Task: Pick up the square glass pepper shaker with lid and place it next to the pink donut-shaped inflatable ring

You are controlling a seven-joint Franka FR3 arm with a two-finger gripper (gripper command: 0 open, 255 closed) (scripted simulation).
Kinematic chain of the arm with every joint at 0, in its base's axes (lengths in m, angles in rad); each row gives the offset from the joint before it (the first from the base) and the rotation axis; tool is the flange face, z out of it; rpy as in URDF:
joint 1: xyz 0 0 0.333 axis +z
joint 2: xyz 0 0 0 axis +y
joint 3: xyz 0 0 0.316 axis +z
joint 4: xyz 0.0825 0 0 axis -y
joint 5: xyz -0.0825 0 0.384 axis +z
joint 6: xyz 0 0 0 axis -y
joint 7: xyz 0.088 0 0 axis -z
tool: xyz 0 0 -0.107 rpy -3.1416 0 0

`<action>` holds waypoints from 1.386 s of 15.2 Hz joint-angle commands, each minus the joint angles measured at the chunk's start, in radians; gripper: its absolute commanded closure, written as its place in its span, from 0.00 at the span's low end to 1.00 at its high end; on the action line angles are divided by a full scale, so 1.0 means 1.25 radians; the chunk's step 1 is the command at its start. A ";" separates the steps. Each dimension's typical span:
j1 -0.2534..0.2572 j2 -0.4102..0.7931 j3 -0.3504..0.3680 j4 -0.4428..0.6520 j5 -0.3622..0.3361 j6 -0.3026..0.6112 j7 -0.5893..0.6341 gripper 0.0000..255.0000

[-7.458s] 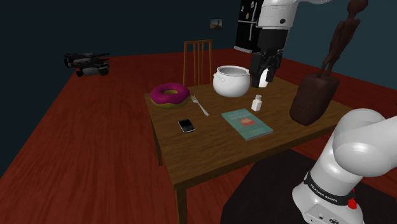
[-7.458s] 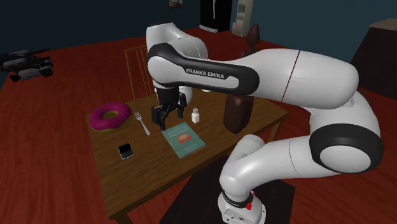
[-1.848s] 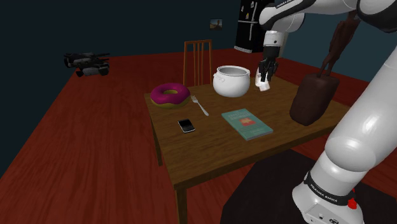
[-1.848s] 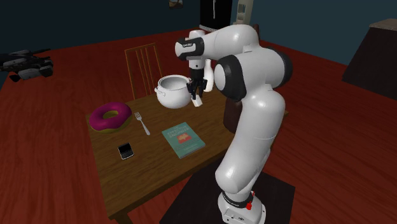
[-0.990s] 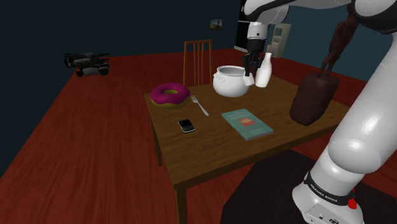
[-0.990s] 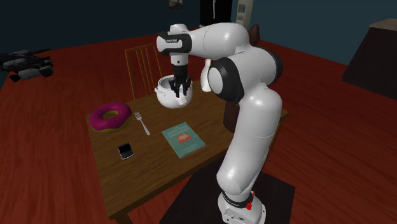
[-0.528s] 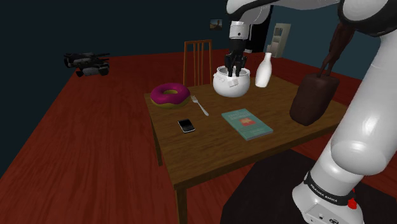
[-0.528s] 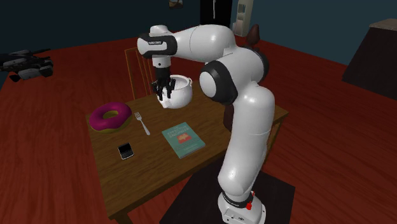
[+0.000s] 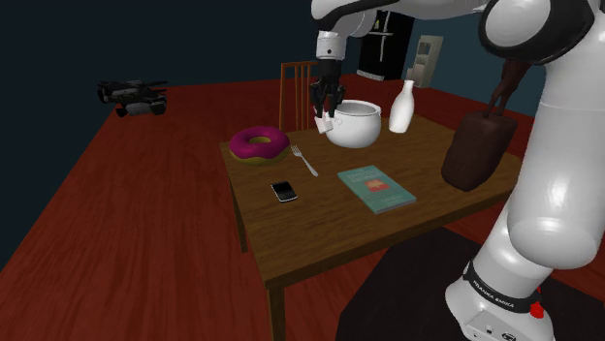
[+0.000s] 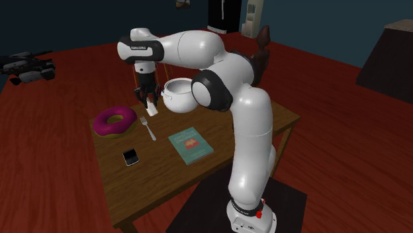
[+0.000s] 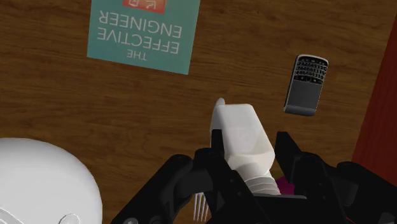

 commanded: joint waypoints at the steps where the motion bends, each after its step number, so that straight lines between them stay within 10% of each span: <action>1: 0.014 0.035 0.013 0.043 0.010 -0.003 0.029 1.00; 14: 0.074 0.398 0.080 0.600 0.057 -0.164 0.217 1.00; 21: 0.087 0.361 0.076 0.461 0.053 -0.065 0.196 1.00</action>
